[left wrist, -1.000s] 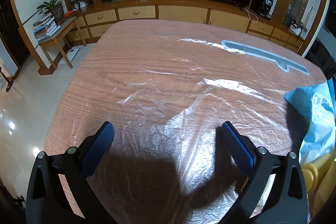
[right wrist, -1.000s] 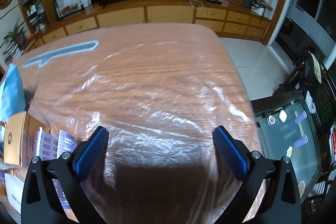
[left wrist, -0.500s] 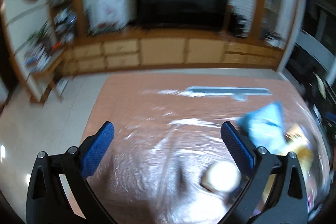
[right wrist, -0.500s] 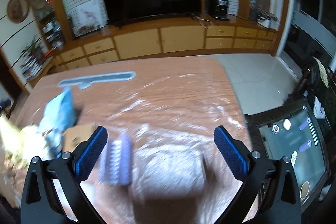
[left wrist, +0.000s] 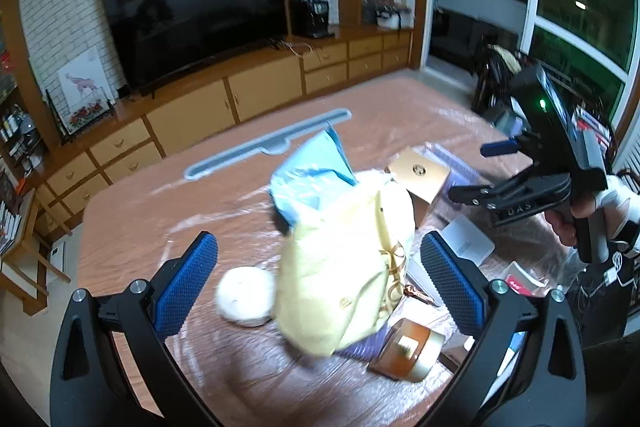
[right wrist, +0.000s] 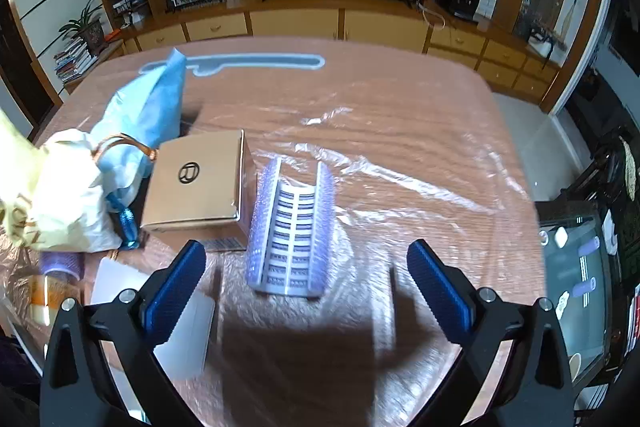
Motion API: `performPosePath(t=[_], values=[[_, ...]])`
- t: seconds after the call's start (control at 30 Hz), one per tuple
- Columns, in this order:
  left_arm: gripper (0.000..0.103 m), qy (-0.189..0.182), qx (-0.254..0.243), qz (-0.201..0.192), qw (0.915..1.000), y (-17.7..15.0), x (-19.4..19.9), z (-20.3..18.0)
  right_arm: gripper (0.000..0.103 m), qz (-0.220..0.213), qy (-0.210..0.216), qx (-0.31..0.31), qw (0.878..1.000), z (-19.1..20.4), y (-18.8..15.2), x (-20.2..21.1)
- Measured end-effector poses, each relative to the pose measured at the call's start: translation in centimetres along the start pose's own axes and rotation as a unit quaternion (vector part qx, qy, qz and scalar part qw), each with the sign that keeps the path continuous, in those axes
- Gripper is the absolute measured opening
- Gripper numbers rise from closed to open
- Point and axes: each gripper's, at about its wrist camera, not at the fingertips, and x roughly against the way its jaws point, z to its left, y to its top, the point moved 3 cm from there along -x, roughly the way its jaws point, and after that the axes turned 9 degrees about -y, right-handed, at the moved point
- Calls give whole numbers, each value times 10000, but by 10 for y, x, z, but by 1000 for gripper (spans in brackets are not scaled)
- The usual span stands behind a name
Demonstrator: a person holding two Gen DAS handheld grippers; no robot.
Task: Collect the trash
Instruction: 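Grasp the yellow padded envelope with the left tool while the right tool grasps the purple roller, then carry the envelope and roller to the black bin and release both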
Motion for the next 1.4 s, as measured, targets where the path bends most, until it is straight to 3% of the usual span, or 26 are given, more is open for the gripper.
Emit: performPosePath(t=[0.17,0.3,0.4,0.47,0.57,0.7,1.4], values=[[100,-218,-14,185,9996,3,-22,-1,86,193,75,46,9998,3,5,-14],[77,-291,-95,442,9986,-3,-29,1,76,279,109,108,9995,6,5,-21],[72,-359,-60,432,9984,-6,-28,1,62,264,150,148,9994,6,6,-21],[67,-356,-16,368,9987,-7,-24,3,43,256,160,123,9995,4,6,-19],[52,-383,144,266,9988,-7,-17,9,43,153,276,-58,9995,-5,9,-13],[49,-475,437,82,9979,-5,-7,19,43,1,292,-180,9994,-16,9,0],[42,-591,1033,-864,9891,1,61,28,43,-666,757,67,9949,10,5,94]])
